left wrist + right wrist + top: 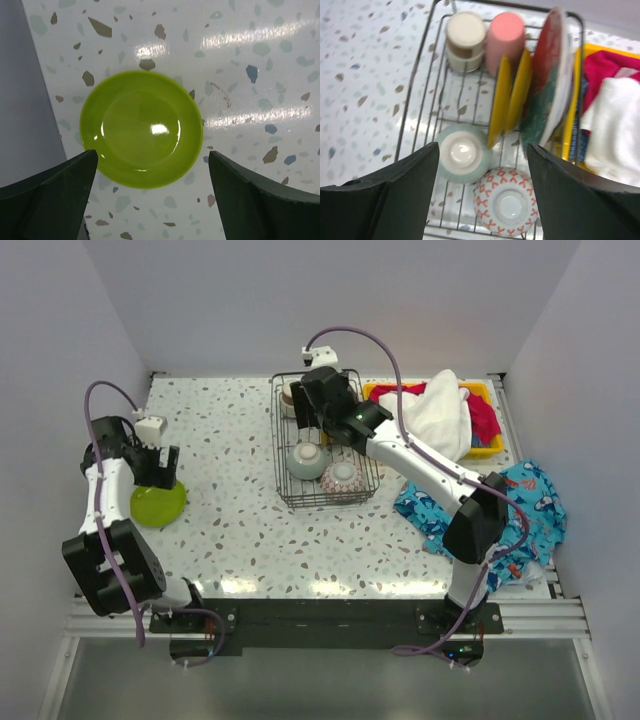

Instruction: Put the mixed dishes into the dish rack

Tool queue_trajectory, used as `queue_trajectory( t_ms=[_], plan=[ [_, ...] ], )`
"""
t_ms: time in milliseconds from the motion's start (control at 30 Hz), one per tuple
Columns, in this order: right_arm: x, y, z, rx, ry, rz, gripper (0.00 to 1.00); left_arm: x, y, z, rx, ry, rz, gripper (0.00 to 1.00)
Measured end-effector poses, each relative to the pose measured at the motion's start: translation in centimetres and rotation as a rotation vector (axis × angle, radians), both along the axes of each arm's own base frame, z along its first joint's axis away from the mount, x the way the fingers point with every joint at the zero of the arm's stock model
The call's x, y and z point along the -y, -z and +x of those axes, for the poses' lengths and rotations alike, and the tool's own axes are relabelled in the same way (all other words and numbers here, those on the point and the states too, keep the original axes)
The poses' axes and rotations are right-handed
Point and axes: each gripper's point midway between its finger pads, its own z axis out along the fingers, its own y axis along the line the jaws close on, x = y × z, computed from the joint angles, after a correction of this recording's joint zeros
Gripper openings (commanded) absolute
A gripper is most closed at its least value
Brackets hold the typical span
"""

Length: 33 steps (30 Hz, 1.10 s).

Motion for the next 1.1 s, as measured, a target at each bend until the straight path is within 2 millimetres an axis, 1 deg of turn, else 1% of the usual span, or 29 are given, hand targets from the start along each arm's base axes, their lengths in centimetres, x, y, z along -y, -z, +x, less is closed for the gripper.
queue_trajectory(
  t_ms=[33,67,100,133,167,200,233,267,300,333,400,467,533,600,667,733,833,967,1000,1100],
  plan=[
    [-0.5,0.4,-0.4,-0.022,-0.042,0.013,0.67,-0.2,0.3,-0.6,-0.028,0.001,0.012,0.92],
    [-1.1,1.2,-1.0,-0.05,-0.089,0.02,0.59,-0.4,0.5,-1.1,-0.051,0.0,0.02,0.86],
    [-1.7,1.9,-1.5,-0.082,-0.137,0.029,0.54,-0.5,0.7,-1.5,-0.066,0.001,0.027,0.81],
    [-2.3,2.7,-2.0,-0.114,-0.185,0.033,0.45,-0.5,1.0,-1.8,-0.08,0.004,0.031,0.74],
    [-2.7,3.4,-2.5,-0.145,-0.225,0.04,0.35,-0.5,1.3,-2.1,-0.092,0.009,0.034,0.6],
    [-3.3,4.1,-3.1,-0.179,-0.269,0.054,0.33,-0.4,1.8,-2.6,-0.11,0.01,0.03,0.54],
    [-3.6,4.3,-3.4,-0.195,-0.295,0.062,0.28,-0.3,2.4,-3.1,-0.129,0.013,0.024,0.49],
    [-3.8,4.5,-3.7,-0.215,-0.314,0.081,0.23,-0.1,3.0,-3.6,-0.149,0.021,0.02,0.42],
    [-3.9,4.5,-3.9,-0.224,-0.325,0.091,0.16,0.1,3.6,-4.1,-0.168,0.028,0.013,0.39],
    [-4.0,4.5,-3.9,-0.232,-0.331,0.101,0.15,0.5,4.4,-4.8,-0.192,0.041,0.003,0.36],
    [-4.0,4.6,-3.9,-0.234,-0.351,0.097,0.15,1.0,5.5,-5.9,-0.23,0.059,-0.013,0.34],
    [-3.9,4.6,-3.8,-0.232,-0.37,0.087,0.0,1.5,6.6,-7.0,-0.266,0.08,-0.025,0.31],
    [-3.7,4.8,-3.5,-0.223,-0.387,0.061,0.0,1.9,7.5,-8.0,-0.296,0.1,-0.033,0.26],
    [-3.7,5.4,-2.9,-0.209,-0.404,0.031,0.0,2.3,8.2,-8.7,-0.318,0.116,-0.039,0.24],
    [-3.8,6.6,-2.3,-0.207,-0.419,-0.007,0.0,2.5,8.8,-9.4,-0.338,0.132,-0.043,0.24],
    [-4.3,8.3,-1.3,-0.214,-0.433,-0.045,0.0,2.9,9.4,-10.2,-0.359,0.144,-0.051,0.25],
    [-5.0,11.6,-0.2,-0.248,-0.444,-0.096,0.0,3.4,10.2,-11.3,-0.387,0.162,-0.063,0.25],
    [-4.7,15.5,0.4,-0.291,-0.441,-0.174,0.0,4.1,10.7,-12.7,-0.407,0.181,-0.077,0.25],
    [-4.5,16.2,0.4,-0.3,-0.44,-0.191,0.0,4.3,10.8,-13.1,-0.411,0.188,-0.079,0.25],
    [-4.3,15.9,1.1,-0.274,-0.435,-0.219,0.0,4.8,10.7,-13.7,-0.411,0.208,-0.091,0.26]
  ],
)
